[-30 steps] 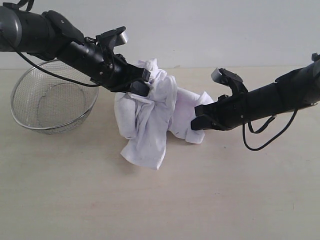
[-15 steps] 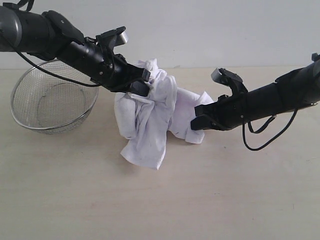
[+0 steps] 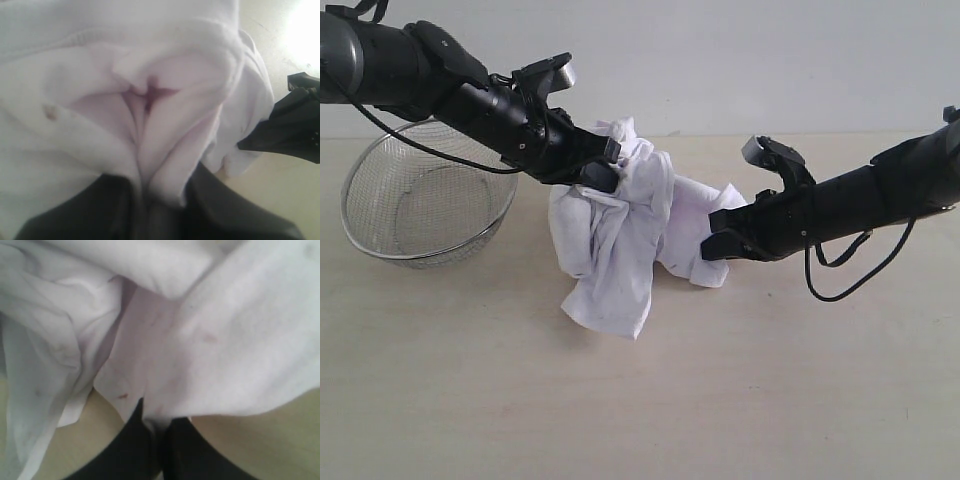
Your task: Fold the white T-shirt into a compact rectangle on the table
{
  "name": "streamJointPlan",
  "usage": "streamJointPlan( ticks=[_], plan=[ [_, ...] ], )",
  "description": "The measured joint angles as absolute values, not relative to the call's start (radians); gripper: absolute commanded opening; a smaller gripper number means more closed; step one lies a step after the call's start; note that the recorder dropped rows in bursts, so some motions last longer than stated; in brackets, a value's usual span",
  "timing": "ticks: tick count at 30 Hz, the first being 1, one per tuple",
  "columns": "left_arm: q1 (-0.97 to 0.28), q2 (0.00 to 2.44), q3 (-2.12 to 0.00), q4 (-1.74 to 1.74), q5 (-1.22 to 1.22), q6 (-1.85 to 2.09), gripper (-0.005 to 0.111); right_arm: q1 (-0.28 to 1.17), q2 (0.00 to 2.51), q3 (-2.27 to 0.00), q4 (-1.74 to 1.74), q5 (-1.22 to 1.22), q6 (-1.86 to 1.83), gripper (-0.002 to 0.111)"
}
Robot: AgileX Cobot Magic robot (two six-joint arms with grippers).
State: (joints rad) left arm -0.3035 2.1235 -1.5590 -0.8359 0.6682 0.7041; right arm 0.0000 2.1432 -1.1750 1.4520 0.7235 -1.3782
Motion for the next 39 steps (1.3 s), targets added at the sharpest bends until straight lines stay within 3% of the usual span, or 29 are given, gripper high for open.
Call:
streamJointPlan(
  ticks=[22,24,27,28,39],
  plan=[
    [-0.303,2.093,-1.559,-0.820,0.668,0.762,0.005,0.000,2.143,-1.175,1.430,0.753,-1.378,0.000],
    [-0.303,2.080,-1.559,-0.816,0.670,0.770,0.017,0.000,2.143,-1.175,1.429,0.753,-1.378,0.000],
    [-0.303,2.080,-1.559,-0.802,0.673,0.771,0.049,0.000,2.143,-1.175,1.425,0.759,-1.378,0.000],
    [-0.303,2.080,-1.559,-0.801,0.673,0.771,0.053,0.000,2.143,-1.175,1.425,0.761,-1.378,0.000],
    [-0.291,2.008,-1.559,-0.791,0.671,0.771,0.054,0.000,2.000,-1.175,1.221,0.809,-1.241,0.000]
  ],
)
